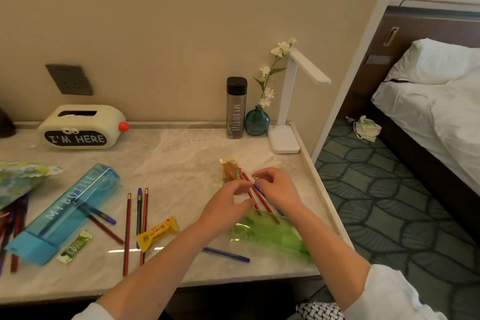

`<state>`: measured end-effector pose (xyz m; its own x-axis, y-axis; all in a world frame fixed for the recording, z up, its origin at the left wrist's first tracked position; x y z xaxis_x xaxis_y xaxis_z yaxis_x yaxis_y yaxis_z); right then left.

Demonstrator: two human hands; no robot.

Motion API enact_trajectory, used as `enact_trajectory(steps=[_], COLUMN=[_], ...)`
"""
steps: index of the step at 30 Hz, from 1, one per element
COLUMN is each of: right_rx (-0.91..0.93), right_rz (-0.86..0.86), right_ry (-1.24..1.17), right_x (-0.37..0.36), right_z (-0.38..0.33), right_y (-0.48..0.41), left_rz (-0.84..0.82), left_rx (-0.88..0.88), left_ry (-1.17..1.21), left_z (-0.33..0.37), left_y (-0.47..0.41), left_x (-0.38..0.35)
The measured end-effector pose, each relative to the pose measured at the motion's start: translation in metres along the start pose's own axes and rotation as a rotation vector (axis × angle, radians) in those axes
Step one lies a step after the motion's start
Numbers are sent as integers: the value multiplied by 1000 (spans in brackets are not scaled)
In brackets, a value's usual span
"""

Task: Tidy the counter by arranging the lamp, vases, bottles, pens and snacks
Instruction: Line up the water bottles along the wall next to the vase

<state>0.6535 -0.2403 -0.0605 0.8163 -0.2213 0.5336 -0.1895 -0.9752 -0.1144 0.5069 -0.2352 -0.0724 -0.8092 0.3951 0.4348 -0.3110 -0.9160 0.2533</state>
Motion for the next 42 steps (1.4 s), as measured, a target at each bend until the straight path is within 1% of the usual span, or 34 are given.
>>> enact_trajectory(steps=[5, 7, 9, 11, 16, 22, 25, 28, 31, 34, 38, 39, 42], right_rx=[26, 28, 23, 32, 12, 60, 91, 148, 174, 154, 138, 160, 240], right_rz=[-2, -5, -19, -41, -56, 5, 16, 22, 15, 39, 62, 64, 74], right_ry=[105, 129, 158, 195, 288, 360, 388, 437, 434, 303, 22, -5, 40], right_x=[9, 10, 9, 8, 10, 13, 5, -6, -15, -21, -25, -24, -18], right_z=[1, 1, 2, 1, -6, -39, -57, -76, -90, -98, -105, -108, -117], right_y=[33, 44, 54, 62, 70, 52, 38, 19, -1, -21, -50, -58, -82], left_rz=[-19, -50, -48, -34, -24, 87, 169, 252, 331, 352, 338, 328, 313], left_rx=[-114, -135, -155, -170, -129, -60, -33, 24, 99, 170, 218, 221, 233], left_ry=[-303, -410, -502, -560, -577, -499, -457, -396, -321, -232, -113, -84, -14], left_z=[-8, -11, -13, -13, -12, -14, -14, -16, -18, -19, -19, -18, -18], left_y=[27, 35, 38, 40, 43, 35, 29, 22, 12, -3, -29, -36, -56], left_x=[-15, -21, -24, -25, -17, 22, 45, 67, 86, 98, 107, 108, 110])
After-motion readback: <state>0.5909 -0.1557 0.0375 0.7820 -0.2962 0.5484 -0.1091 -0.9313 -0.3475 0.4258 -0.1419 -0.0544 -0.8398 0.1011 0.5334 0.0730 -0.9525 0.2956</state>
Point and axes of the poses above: each hand's wrist, its own y-axis away from the middle knuckle, its own x-axis out of the back of the hand, z = x × y, the point moved 5 cm from there along -y, towards the middle knuckle, and after that the axes turned 13 degrees about x, right-handed, at the moved point
